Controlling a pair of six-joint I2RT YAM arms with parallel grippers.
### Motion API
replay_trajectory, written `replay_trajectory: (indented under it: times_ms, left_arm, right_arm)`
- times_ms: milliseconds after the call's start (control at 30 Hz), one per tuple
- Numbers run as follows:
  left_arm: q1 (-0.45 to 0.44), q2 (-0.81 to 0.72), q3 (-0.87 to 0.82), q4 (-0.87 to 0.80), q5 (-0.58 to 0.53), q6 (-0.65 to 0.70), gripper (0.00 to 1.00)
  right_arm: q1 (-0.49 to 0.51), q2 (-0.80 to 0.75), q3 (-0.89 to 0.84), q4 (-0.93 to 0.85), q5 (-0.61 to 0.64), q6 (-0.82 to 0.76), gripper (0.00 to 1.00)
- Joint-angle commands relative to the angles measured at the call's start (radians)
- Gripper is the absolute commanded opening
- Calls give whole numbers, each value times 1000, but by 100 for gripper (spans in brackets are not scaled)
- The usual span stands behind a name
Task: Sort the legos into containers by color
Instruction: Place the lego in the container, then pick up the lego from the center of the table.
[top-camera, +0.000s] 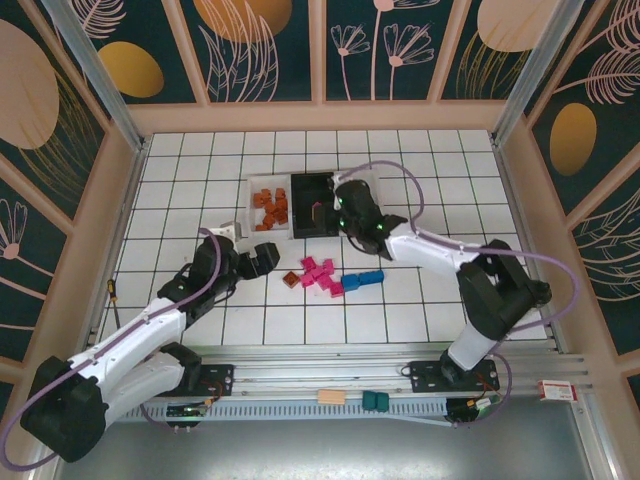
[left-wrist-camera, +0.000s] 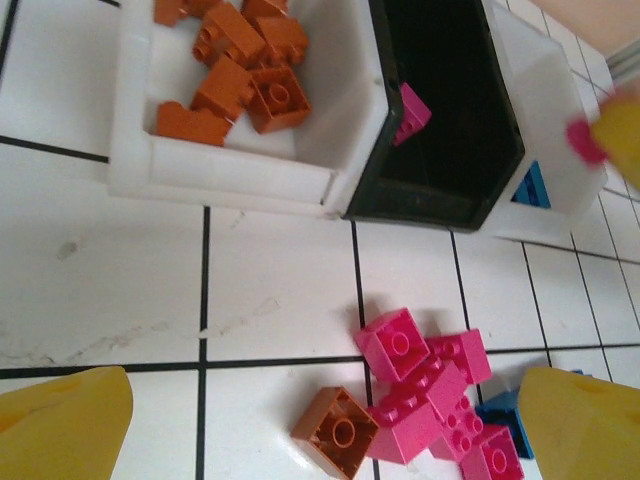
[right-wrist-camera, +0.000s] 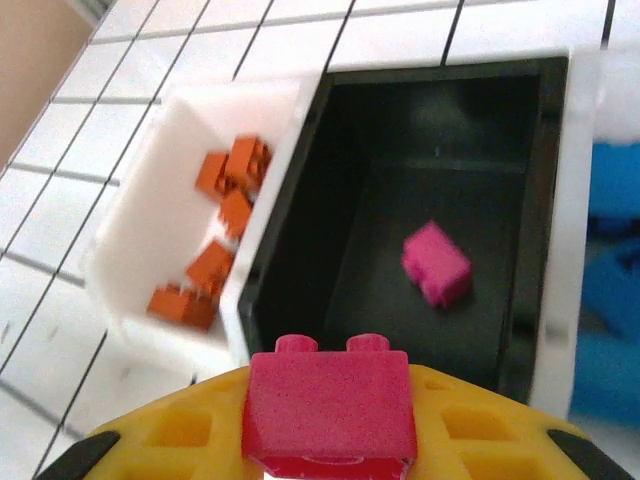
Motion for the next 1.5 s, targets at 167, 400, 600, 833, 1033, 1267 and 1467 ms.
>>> replay_trajectory:
  times_ms: [167,400,600,833,1033,1267,1467]
  left_arm:
    - [-55,19,-36,-27,-1,-10,98]
    - [-59,16,-44,-16,6,-10,99]
    - [-57,4,-19,-32,-39,4,98]
    - [-59,29,-5,-32,-77,9,98]
    - [-58,44,-7,-24,-60,4,98]
    - [-58,30,-22,-31,-64,0,99]
    - [-59,42,-25,-15,-58,-2,98]
  right_arm:
    - [-44,236,224,-84,38,-31,31]
    - [-38,204,225,-81,46,-47,58]
    - [29,2,33,-70,73,-33,60]
    - [88,-84,-205,-22,-4,74,60]
    - [94,-33,-238,29,-71,120,55]
    - [113,-21,-288,14,-60,153,49]
    - [129,-13,-331,21,-58,174,44]
